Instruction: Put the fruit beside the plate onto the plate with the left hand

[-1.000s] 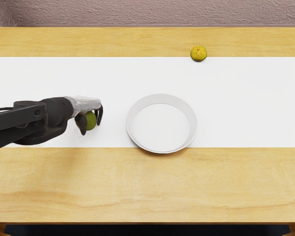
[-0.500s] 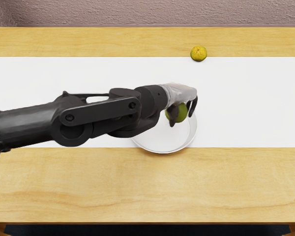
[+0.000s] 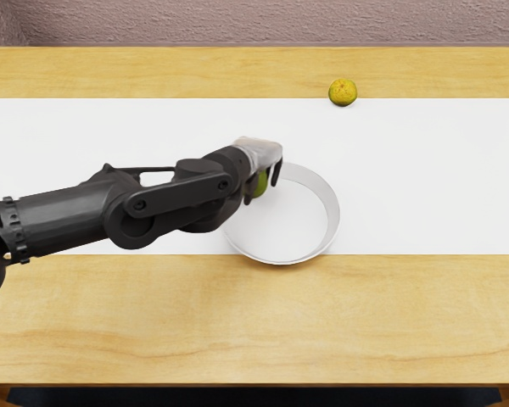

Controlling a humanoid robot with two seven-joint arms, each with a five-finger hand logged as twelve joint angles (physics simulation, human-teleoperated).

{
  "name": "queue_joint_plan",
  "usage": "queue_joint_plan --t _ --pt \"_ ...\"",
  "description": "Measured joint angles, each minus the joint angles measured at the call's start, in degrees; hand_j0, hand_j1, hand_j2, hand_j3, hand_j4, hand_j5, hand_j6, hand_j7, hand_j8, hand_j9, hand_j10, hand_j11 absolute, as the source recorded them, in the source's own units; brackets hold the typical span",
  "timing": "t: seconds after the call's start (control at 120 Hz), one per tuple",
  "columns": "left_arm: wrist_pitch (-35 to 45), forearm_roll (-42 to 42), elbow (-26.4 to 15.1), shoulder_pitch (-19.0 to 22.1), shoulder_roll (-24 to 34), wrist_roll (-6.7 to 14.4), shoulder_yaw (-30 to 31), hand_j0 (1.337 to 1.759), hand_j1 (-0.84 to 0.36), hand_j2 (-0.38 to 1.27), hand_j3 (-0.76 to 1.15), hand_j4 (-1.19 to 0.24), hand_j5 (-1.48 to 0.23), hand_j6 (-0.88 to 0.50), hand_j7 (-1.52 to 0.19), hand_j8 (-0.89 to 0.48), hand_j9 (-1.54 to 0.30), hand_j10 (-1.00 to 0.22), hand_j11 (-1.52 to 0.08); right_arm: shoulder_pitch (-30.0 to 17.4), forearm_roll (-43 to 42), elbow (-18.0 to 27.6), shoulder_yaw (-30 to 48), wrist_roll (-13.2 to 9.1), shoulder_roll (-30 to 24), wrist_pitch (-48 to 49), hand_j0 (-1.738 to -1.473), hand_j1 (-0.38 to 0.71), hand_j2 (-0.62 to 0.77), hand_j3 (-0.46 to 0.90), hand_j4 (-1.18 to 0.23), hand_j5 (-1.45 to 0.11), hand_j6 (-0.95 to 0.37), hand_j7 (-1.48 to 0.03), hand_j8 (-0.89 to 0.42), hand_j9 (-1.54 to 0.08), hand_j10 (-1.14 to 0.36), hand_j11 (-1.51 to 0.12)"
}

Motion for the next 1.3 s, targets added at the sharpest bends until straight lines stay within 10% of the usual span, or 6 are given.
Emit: queue_joint_plan --t 0.45,0.733,1.008,1.3 --pt "0.2 0.1 -1.9 0.1 0.0 0.0 1.5 1.651 -0.25 0.38 0.00 -0.68 -1.01 -0.49 -0.97 -0.36 -0.96 -0.45 -0.97 0.0 0.0 0.0 0.0 0.0 0.0 0.0 -1.658 -0.35 0.00 0.00 0.00 0.00 0.00 0.00 0.00 0.00 0.00 0.00" --pt "1.2 -1.1 -8.8 -0.8 0.6 0.0 -2.5 1.656 0.17 0.10 0.00 -0.19 -0.28 -0.15 -0.27 -0.12 -0.27 -0.14 -0.27 0.0 0.0 0.0 0.0 0.0 0.0 0.0 -1.658 -0.35 0.00 0.00 0.00 0.00 0.00 0.00 0.00 0.00 0.00 0.00" --pt "-13.7 -29.1 -21.9 -2.1 25.1 0.0 -18.6 1.658 0.29 0.03 0.00 -0.07 -0.09 -0.06 -0.09 -0.05 -0.09 -0.05 -0.09 0.0 0.0 0.0 0.0 0.0 0.0 0.0 -1.658 -0.35 0.00 0.00 0.00 0.00 0.00 0.00 0.00 0.00 0.00 0.00" --pt "-27.5 -63.4 -25.1 4.3 50.5 0.0 -23.5 1.658 0.32 0.01 0.00 -0.03 -0.04 -0.03 -0.04 -0.03 -0.04 -0.03 -0.04 0.0 0.0 0.0 0.0 0.0 0.0 0.0 -1.658 -0.35 0.00 0.00 0.00 0.00 0.00 0.00 0.00 0.00 0.00 0.00"
